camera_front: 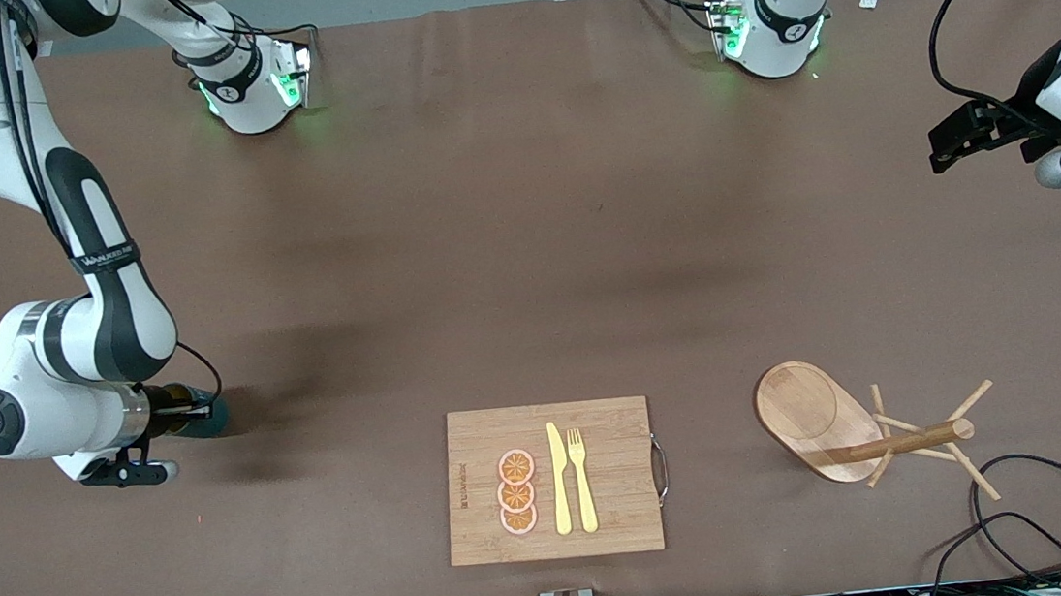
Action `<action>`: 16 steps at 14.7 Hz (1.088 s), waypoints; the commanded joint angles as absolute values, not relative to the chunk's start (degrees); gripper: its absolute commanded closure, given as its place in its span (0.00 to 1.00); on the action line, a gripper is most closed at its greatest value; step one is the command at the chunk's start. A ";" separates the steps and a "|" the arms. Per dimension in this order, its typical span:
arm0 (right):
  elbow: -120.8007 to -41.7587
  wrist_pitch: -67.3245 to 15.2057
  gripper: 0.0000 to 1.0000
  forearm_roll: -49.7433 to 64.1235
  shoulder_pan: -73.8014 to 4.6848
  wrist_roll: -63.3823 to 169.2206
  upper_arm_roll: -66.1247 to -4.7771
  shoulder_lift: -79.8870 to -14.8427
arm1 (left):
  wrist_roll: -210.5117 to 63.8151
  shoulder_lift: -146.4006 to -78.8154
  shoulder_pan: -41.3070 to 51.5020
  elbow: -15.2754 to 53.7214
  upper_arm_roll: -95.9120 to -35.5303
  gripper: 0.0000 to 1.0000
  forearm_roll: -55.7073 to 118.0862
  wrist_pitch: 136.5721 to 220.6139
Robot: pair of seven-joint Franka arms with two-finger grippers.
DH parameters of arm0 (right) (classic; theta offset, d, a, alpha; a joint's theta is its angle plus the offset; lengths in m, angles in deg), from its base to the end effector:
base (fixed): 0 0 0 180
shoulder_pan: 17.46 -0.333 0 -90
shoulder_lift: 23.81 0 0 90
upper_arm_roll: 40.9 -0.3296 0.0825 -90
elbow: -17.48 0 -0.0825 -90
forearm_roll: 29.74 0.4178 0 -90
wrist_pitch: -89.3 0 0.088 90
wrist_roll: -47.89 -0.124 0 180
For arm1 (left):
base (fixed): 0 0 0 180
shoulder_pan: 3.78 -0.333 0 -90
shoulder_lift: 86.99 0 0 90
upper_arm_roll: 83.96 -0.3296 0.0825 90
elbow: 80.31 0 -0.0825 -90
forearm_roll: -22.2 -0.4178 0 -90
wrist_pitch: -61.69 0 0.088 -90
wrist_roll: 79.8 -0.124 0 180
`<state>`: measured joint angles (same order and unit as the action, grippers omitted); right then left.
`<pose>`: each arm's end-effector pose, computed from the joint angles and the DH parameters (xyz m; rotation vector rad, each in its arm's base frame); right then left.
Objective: Pass cup and hang on rack
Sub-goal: 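Lift and carry the mug toward the table middle with the right gripper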
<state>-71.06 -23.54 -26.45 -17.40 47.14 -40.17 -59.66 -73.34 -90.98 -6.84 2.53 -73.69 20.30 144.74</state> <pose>0.7127 -0.0042 0.2449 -3.0820 0.0815 0.3116 0.5935 -0.0666 0.6327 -3.1119 0.0158 0.0964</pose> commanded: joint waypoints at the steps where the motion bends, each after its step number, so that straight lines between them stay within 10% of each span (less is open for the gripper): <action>1: -68.58 -18.99 0.99 -26.32 -24.81 42.29 -40.28 -56.34 | -74.53 -91.29 -7.12 1.51 -73.85 0.00 21.49 143.96; 16: -51.97 -34.28 0.99 -22.71 -59.20 11.34 -40.99 -71.78 | -74.44 -91.29 -7.12 1.60 -73.85 0.00 21.41 143.96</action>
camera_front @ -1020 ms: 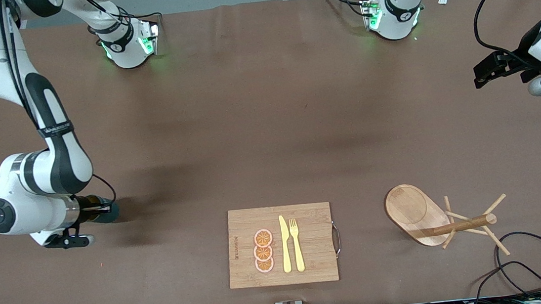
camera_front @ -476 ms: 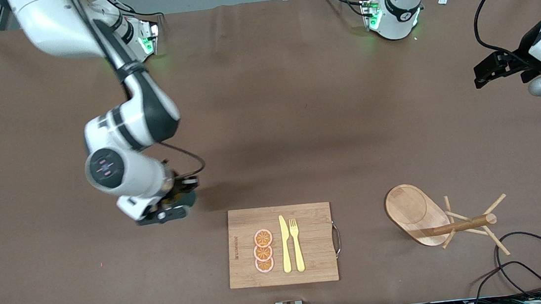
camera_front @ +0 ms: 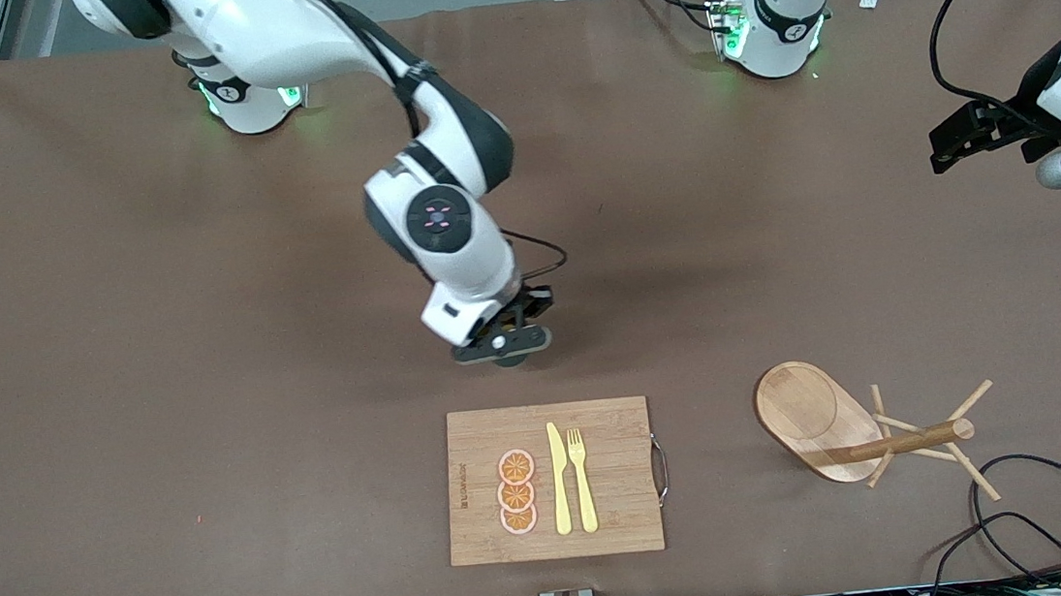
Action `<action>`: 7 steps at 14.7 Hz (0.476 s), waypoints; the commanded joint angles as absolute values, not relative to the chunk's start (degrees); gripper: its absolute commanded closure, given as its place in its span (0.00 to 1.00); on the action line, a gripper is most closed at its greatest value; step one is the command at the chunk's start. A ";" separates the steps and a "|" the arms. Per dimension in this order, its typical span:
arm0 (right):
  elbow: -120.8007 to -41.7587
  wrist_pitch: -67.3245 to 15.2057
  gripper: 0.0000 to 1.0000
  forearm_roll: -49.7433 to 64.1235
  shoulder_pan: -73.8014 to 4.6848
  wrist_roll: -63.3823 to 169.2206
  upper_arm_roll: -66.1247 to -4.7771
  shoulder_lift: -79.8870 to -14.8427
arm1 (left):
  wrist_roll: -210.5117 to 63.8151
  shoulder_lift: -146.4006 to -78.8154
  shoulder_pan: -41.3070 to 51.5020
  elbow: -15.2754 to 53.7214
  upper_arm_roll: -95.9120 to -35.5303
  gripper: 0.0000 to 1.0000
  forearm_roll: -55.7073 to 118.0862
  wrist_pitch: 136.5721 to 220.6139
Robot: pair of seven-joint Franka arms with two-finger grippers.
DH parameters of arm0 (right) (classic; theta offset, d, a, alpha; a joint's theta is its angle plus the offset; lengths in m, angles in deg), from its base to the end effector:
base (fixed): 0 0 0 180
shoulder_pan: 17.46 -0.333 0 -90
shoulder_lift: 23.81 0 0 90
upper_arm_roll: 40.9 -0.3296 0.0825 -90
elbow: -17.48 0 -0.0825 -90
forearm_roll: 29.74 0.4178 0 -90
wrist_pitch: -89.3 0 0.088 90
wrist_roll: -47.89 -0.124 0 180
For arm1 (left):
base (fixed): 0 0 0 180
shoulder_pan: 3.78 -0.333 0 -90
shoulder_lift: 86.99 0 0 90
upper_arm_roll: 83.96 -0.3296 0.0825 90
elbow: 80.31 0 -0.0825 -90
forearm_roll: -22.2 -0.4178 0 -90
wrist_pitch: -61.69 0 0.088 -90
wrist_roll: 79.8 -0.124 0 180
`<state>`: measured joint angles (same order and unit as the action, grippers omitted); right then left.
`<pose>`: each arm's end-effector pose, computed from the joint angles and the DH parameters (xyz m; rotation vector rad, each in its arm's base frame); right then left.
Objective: Pass cup and hang on rack
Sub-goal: 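Lift and carry the mug toward the table middle with the right gripper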
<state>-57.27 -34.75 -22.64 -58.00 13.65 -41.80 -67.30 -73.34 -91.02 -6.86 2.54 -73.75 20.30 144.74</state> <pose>0.5928 0.5284 0.2764 -2.9861 -0.0845 -0.0125 0.5938 -0.0658 0.6322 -3.1118 0.0136 0.0978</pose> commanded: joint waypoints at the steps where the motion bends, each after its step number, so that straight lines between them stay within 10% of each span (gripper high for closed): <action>1: -50.65 -34.10 0.99 -22.63 -59.38 8.63 -41.08 -73.02 | -74.44 -91.29 -7.12 1.60 -73.85 0.00 21.41 143.96; 5: -49.93 -34.10 0.96 -22.36 -60.35 3.51 -41.25 -75.23 | -74.44 -91.73 -6.85 1.60 -73.85 0.00 20.97 144.05; 7: -49.93 -34.01 0.74 -22.53 -60.44 2.62 -41.25 -75.67 | -74.44 -92.17 -7.03 1.51 -73.85 0.00 21.32 144.05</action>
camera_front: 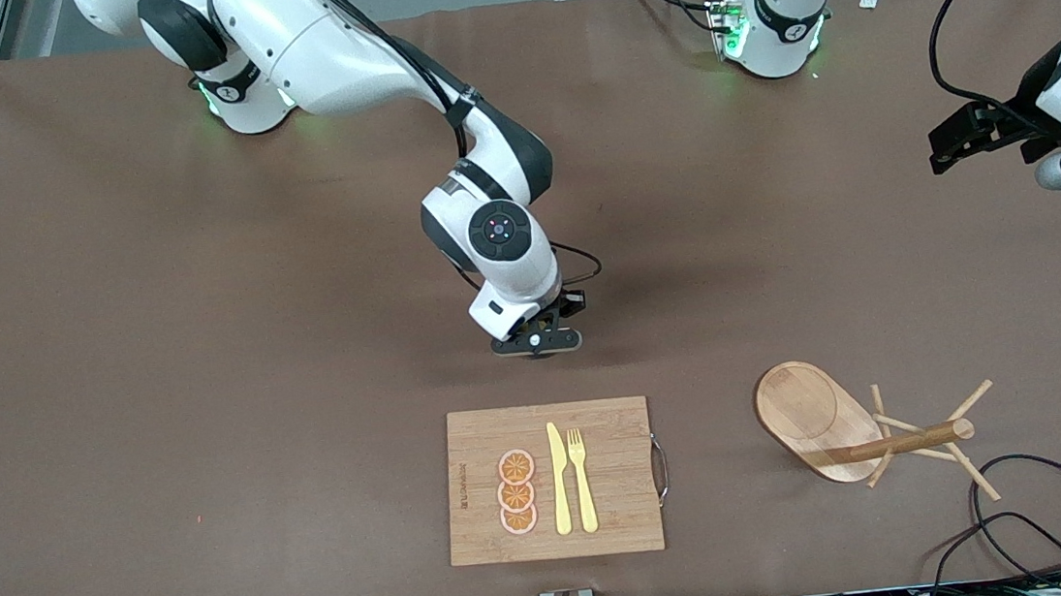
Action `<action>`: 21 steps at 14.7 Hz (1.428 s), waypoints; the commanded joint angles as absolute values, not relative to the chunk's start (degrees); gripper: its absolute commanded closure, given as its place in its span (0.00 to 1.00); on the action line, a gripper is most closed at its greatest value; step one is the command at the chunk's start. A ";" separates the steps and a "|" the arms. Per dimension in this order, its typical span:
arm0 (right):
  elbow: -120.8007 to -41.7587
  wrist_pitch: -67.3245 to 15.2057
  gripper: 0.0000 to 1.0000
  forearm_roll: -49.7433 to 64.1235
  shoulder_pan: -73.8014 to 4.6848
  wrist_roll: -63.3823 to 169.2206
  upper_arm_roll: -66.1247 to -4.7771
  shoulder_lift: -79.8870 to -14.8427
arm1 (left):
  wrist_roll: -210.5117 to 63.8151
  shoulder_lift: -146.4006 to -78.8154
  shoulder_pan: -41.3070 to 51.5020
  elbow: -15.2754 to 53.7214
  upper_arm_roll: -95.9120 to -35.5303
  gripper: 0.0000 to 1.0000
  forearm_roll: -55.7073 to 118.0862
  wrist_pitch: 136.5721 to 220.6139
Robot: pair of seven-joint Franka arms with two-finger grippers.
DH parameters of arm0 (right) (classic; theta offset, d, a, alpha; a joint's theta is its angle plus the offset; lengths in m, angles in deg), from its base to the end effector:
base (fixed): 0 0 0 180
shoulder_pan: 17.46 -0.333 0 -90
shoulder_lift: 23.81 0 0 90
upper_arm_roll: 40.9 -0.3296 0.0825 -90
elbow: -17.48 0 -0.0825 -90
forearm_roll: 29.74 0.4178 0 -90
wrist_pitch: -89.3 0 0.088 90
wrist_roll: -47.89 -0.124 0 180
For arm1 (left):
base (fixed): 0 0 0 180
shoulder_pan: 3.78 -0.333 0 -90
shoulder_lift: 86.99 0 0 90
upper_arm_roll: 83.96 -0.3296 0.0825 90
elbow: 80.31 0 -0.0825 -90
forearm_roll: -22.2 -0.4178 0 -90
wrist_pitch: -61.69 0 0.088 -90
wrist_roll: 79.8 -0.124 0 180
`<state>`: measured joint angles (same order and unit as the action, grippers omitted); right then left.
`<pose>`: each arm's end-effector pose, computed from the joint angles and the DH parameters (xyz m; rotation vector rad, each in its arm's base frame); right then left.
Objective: Pass cup and hang on rack
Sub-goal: 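Set the mug down, open the right gripper while the left gripper approaches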
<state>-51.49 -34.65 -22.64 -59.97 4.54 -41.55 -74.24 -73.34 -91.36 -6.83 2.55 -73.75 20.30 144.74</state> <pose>0.5872 0.5564 0.2300 -3.0021 0.1096 0.0307 0.5955 -0.0660 0.6286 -3.1118 0.0146 0.1073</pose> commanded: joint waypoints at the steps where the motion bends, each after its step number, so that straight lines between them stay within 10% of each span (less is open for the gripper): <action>1: -49.85 -34.01 0.44 -22.62 -60.35 2.62 -41.16 -75.58 | -74.35 -92.17 -7.03 1.51 -73.85 0.00 21.41 144.05; 2: -49.85 -34.01 0.04 -22.71 -60.35 2.62 -40.99 -75.06 | -73.74 -92.26 -6.94 1.43 -73.76 0.00 21.41 144.05; 3: -49.85 -33.93 0.00 -22.80 -59.65 2.71 -40.99 -74.44 | -73.21 -92.26 -6.16 1.34 -73.59 0.00 21.32 144.05; 21: -49.32 -3.35 0.00 -28.60 -23.38 29.55 -41.08 -48.17 | -27.29 -99.37 16.85 0.99 -72.36 0.00 20.09 155.63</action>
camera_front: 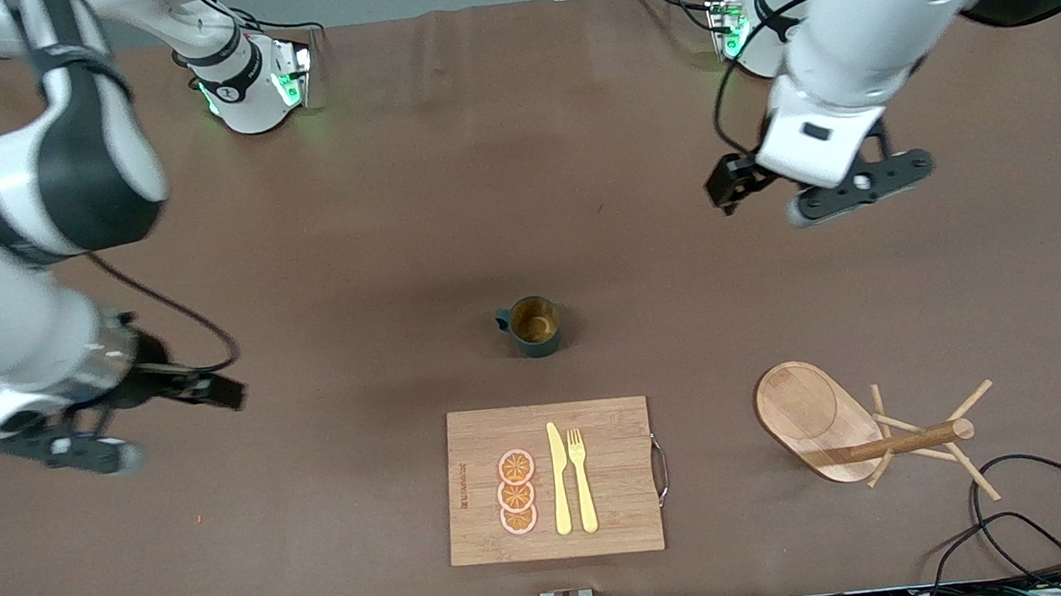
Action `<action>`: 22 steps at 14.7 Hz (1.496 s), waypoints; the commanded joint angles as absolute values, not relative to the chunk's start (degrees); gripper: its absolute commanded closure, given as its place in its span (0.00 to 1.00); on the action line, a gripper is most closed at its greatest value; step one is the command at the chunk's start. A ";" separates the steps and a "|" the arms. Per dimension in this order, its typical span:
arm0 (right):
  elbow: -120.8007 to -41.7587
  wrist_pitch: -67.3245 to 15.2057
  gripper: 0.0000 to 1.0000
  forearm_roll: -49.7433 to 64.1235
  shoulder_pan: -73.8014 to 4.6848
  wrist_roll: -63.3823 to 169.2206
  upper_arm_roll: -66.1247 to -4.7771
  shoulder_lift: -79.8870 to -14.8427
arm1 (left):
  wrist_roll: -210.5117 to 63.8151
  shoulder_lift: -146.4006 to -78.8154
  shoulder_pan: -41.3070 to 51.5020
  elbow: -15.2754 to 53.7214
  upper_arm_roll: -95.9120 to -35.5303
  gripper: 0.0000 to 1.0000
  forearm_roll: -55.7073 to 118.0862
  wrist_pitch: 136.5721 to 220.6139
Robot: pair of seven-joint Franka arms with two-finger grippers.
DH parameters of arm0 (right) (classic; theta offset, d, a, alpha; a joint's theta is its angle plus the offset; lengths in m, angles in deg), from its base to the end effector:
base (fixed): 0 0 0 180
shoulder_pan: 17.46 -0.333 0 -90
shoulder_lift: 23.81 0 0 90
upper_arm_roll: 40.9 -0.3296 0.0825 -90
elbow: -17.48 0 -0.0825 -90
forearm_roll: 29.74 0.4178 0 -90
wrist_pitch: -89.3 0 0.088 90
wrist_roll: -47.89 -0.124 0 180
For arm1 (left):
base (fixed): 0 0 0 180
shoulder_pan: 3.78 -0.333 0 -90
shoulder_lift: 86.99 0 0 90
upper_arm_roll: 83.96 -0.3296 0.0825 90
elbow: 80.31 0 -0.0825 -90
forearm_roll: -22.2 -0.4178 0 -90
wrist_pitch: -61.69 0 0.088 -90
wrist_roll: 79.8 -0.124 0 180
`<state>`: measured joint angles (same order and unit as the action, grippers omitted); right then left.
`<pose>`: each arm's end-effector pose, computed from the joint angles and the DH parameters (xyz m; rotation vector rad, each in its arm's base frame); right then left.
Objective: Pass cup and hang on rack
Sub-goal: 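Move the left gripper above the mug handle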
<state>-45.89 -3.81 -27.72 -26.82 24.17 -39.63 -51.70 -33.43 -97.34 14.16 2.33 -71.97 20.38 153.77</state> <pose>0.7300 0.1121 0.5380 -3.0800 0.4205 -0.0378 0.5682 -0.3096 0.5799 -3.1059 -0.4514 0.0202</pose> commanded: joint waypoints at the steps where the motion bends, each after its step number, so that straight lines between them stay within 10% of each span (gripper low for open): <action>1: -49.41 -2.47 0.00 -28.69 -21.52 32.48 -41.08 -47.29 | -23.41 -100.25 18.88 0.99 -72.36 0.00 18.70 157.04; 15: -74.44 -12.66 0.00 -29.74 -13.24 44.02 -41.08 -24.18 | 17.39 -122.48 40.24 -9.47 -74.11 0.00 -1.25 167.42; 22: -71.66 -3.70 0.00 -29.39 -13.42 46.39 -41.16 -23.11 | 24.79 -132.93 56.15 -10.00 -87.21 0.01 -7.23 175.49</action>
